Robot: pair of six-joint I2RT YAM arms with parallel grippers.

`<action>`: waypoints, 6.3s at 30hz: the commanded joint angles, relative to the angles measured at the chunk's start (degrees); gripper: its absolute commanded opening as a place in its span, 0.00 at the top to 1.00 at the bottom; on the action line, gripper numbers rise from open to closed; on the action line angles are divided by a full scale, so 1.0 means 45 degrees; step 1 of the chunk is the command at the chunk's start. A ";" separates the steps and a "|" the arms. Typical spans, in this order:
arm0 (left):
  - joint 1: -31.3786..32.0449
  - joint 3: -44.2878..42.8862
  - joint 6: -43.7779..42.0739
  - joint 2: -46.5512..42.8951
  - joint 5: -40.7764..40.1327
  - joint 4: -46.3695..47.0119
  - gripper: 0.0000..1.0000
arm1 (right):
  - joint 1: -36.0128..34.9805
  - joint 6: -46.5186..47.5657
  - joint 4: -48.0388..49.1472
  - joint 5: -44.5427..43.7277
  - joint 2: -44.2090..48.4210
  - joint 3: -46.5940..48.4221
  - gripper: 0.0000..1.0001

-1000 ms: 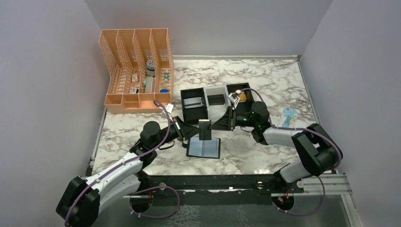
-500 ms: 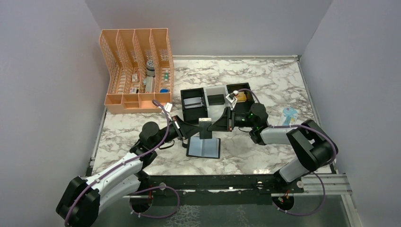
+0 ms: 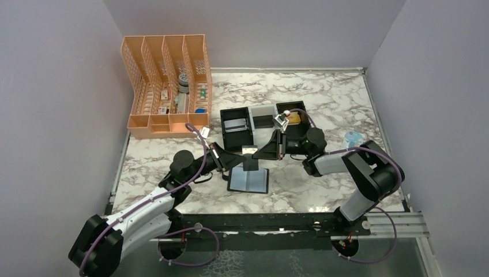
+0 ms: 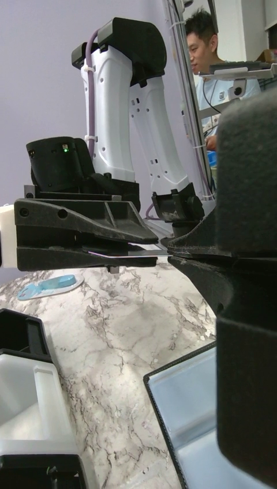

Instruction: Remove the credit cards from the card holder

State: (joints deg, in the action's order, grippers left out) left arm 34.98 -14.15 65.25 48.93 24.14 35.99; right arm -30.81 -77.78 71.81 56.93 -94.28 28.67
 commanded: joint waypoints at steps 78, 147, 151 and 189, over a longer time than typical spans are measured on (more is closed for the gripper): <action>-0.0040 -0.3980 -0.5457 0.0721 -0.4157 -1.0794 0.01 | -0.0986 2.3164 -1.1168 -1.3650 0.0380 0.5127 0.99; -0.0040 -0.4028 -0.5109 0.0911 -0.4346 -1.0619 0.01 | -0.1054 2.7722 -1.3321 -1.2240 -0.3888 0.7946 0.80; -0.0039 -0.4012 -0.5105 0.0922 -0.4313 -1.0608 0.01 | -0.1063 2.7685 -1.3522 -1.2186 -0.3927 0.8050 0.80; -0.0039 -0.4083 -0.6055 0.1718 -0.2315 -1.0217 0.01 | -0.1045 1.7372 -1.5268 -1.3753 0.0227 0.7012 0.72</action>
State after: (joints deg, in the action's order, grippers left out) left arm 34.98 -32.12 39.81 55.66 11.20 -12.01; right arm -35.20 20.64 5.96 -3.25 -99.46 62.87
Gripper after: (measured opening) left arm 0.991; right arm 0.270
